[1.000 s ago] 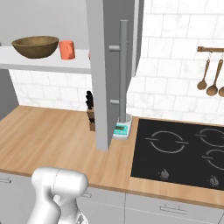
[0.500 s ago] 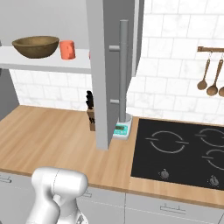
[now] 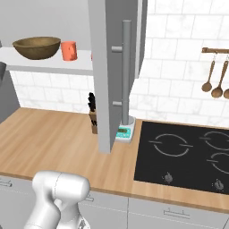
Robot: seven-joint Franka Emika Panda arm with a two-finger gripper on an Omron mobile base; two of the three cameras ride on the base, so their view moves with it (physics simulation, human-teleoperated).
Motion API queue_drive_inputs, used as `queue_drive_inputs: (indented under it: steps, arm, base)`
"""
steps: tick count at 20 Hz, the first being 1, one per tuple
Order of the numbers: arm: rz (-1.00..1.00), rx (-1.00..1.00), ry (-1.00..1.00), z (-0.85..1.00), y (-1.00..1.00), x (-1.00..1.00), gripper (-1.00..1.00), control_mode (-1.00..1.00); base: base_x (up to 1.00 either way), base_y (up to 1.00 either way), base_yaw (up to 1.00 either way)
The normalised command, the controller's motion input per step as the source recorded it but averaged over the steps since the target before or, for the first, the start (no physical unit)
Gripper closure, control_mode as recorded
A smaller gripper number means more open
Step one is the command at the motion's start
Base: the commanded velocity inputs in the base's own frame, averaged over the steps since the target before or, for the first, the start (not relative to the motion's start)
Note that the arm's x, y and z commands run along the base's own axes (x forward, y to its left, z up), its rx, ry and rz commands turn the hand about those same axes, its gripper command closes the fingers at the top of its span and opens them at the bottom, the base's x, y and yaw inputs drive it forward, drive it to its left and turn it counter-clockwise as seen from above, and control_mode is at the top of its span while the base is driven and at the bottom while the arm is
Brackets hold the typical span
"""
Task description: Gather all objects into one cabinet and sort the glasses and bowls to opposite sides.
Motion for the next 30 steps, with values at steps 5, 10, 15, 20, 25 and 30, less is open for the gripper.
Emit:
queue_drive_inputs:
  steps: [5, 10, 15, 20, 25, 30]
  arm:
    - [0.00, 0.02, 0.00, 0.00, -0.02, -0.03, 1.00, -1.00]
    - [0.00, 0.05, 0.02, 0.12, -0.17, 0.00, 1.00, -1.00]
    - [0.00, 0.03, 0.01, 0.01, -0.20, 0.00, 1.00, -1.00]
    - [0.00, 0.02, 0.00, 0.01, -0.13, 0.00, 1.00, -1.00]
    - [0.00, 0.00, 0.04, 0.01, -0.05, 0.01, 1.00, -1.00]
    - [0.00, 0.00, 0.03, 0.00, -0.32, 0.10, 1.00, -1.00]
  base:
    - [0.00, 0.00, 0.00]
    - [0.00, 0.00, 0.00]
    - [0.00, 0.00, 0.00]
    - [0.00, 0.00, 0.00]
    - [0.00, 0.00, 0.00]
    - [0.00, 0.00, 0.00]
